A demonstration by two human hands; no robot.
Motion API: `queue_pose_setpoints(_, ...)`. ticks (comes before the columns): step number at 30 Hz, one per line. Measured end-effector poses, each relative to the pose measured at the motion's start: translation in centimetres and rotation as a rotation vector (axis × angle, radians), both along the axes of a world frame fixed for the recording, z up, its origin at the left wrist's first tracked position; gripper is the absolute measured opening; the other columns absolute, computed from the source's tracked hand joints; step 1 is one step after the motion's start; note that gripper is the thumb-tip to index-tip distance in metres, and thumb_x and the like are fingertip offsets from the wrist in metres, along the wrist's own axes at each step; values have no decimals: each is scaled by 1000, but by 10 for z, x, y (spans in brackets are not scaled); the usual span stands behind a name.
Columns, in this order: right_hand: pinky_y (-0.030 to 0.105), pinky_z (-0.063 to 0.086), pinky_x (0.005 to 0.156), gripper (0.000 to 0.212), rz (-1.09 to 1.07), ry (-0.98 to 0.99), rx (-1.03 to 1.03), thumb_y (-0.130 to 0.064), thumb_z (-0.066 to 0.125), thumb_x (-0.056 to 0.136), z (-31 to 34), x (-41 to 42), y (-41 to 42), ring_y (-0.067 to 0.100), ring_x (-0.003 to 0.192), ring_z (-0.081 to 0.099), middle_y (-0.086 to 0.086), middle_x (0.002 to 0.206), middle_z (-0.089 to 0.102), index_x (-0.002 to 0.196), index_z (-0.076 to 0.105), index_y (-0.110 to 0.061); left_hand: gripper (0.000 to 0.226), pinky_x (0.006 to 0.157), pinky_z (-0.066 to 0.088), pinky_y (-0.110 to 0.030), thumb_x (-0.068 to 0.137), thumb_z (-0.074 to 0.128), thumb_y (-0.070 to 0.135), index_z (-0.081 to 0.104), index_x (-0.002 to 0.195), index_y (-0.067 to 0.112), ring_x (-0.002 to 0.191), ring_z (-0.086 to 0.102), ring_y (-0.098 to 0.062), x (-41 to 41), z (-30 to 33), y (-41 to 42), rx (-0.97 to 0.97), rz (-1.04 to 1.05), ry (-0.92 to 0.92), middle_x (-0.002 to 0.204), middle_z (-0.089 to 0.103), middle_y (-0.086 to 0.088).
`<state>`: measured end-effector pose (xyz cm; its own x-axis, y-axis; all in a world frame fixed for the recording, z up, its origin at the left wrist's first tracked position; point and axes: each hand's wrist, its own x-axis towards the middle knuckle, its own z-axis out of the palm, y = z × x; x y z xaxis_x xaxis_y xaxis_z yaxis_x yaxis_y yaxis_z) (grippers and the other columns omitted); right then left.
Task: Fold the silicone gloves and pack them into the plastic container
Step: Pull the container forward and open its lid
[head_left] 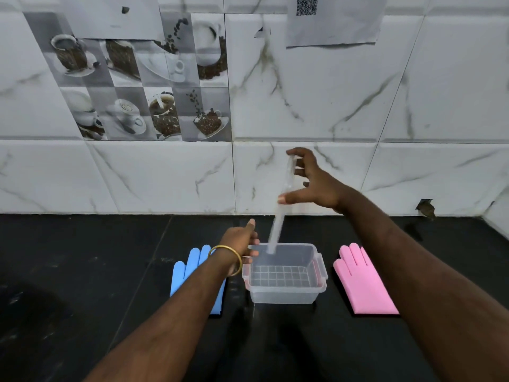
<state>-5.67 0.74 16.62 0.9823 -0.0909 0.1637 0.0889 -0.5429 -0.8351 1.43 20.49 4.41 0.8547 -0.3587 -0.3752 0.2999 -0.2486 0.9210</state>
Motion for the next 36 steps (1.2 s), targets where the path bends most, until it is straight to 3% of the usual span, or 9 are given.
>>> queue_pose_setpoints(6, 31, 48, 104, 101, -36, -102, 339, -20, 88, 63, -19, -10, -19, 1, 127, 50, -21, 137, 44, 141, 25, -36, 30, 53, 59, -28, 97, 53, 32, 61, 109, 6, 55, 70, -16, 17, 22, 9, -319, 55, 166, 88, 70, -11)
queue_pose_setpoints(11, 36, 40, 112, 101, -125, 49, 358, -16, 80, 81, -52, -13, -38, 13, 138, 44, -11, 159, 31, 159, 16, -27, 18, 48, 58, -29, 97, 51, 18, 59, 103, 3, 42, 61, -14, 43, 29, 11, -336, 191, 128, 67, 63, -9)
queue_pose_setpoints(15, 37, 59, 89, 55, -199, 164, 431, -25, 61, 97, -71, -5, -43, 8, 103, 68, -23, 119, 69, 147, 39, -18, 13, 48, 56, -29, 90, 52, 5, 64, 94, 0, 47, 53, -14, 57, 24, 2, -257, 213, 88, 60, 54, -7)
queue_pose_setpoints(17, 29, 61, 73, 21, -269, 163, 447, -18, 52, 102, -76, 2, -43, 11, 93, 72, -5, 114, 74, 122, 58, -17, 11, 51, 58, -30, 88, 55, 1, 66, 89, 1, 60, 60, -20, 63, 19, -4, -216, 207, 52, 73, 61, -14)
queue_pose_setpoints(24, 34, 51, 73, 30, -581, 189, 274, 6, 53, 86, -115, 29, -57, 20, 81, 61, 24, 100, 72, 109, 71, 4, 31, 62, 60, -35, 84, 63, -7, 67, 113, 3, 82, 67, -29, 87, -22, -24, -70, 221, -49, 103, 69, -19)
queue_pose_setpoints(28, 46, 53, 100, 31, -749, 136, 232, -1, 69, 87, -142, 43, -66, 28, 111, 67, 17, 122, 70, 118, 70, 1, 25, 55, 57, -30, 84, 68, 0, 70, 109, 4, 68, 65, -23, 98, -42, -32, 39, 154, -82, 93, 72, -18)
queue_pose_setpoints(31, 53, 54, 94, 23, -739, 195, 192, -2, 69, 84, -161, 50, -71, 38, 108, 67, 25, 112, 71, 105, 72, 6, 12, 60, 59, -39, 88, 67, 13, 73, 91, 4, 62, 60, -26, 108, -52, -38, 156, 123, -116, 74, 69, -16)
queue_pose_setpoints(33, 51, 57, 90, 16, -735, 240, 185, -4, 66, 81, -172, 53, -73, 34, 98, 70, 22, 100, 75, 92, 77, 2, 33, 72, 58, -43, 90, 62, 31, 69, 70, 6, 61, 60, -26, 113, -57, -41, 286, 86, -125, 67, 67, -15)
queue_pose_setpoints(36, 43, 56, 82, 16, -740, 328, 197, -10, 64, 80, -190, 54, -79, 21, 79, 64, 17, 88, 75, 84, 79, -6, 48, 54, 55, -29, 89, 56, 47, 65, 66, 6, 44, 57, -22, 111, -66, -44, 290, 103, -17, 54, 62, -10)
